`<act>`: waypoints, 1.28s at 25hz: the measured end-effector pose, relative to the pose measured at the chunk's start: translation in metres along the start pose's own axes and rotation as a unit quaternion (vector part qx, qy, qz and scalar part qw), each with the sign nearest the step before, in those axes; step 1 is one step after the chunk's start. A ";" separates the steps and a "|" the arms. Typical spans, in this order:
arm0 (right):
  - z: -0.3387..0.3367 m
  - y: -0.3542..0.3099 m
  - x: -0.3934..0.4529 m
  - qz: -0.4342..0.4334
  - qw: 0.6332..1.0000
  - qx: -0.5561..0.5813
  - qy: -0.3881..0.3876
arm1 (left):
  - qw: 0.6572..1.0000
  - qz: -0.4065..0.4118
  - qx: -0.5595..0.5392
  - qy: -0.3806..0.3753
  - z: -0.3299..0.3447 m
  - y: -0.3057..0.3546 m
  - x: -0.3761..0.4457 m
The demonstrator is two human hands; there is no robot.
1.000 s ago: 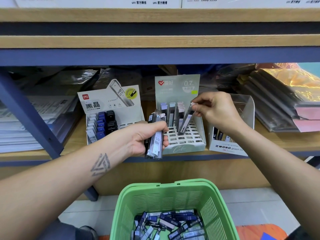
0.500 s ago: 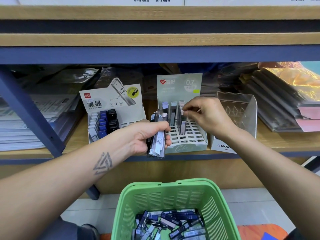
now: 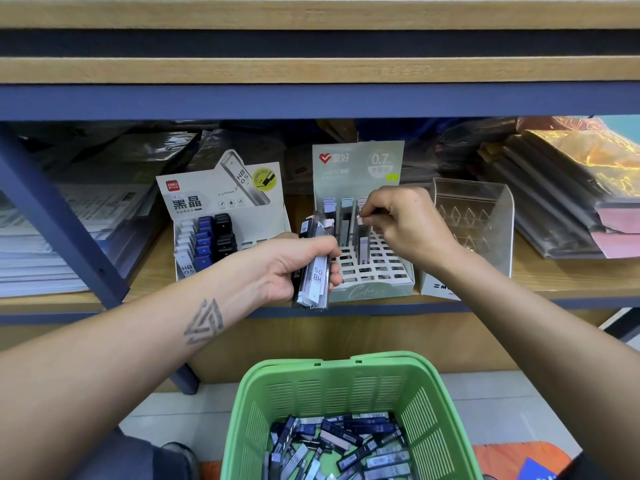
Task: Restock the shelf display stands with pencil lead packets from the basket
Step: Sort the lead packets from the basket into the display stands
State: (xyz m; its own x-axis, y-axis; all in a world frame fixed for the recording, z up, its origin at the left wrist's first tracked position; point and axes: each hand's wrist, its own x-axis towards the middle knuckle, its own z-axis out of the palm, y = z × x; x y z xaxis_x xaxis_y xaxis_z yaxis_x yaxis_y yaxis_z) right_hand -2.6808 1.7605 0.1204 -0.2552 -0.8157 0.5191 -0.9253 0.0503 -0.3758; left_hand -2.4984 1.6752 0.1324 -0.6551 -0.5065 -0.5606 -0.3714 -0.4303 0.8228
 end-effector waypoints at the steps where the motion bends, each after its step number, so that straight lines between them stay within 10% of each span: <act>1: 0.001 0.000 0.001 -0.005 1.000 -0.008 0.000 | 1.000 0.000 0.001 0.001 0.000 0.000 0.000; 14: -0.003 -0.003 -0.005 0.003 0.996 -0.079 0.030 | 1.000 0.012 0.015 -0.025 0.001 -0.002 0.001; 23: -0.005 -0.029 -0.010 0.251 0.873 0.410 -0.082 | 0.995 0.085 0.016 -0.055 0.003 -0.001 -0.002; 32: -0.020 -0.006 -0.009 0.290 0.838 0.460 -0.047 | 0.996 0.050 -0.022 -0.074 -0.004 0.001 -0.003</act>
State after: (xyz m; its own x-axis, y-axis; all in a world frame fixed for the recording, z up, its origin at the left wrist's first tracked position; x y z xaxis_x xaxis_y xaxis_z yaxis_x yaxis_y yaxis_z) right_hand -2.6782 1.7792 0.1337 -0.5244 -0.8515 -0.0020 -0.0348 0.0238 -0.9991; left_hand -2.4947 1.6732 0.1348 -0.7778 -0.4346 -0.4540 -0.2727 -0.4175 0.8668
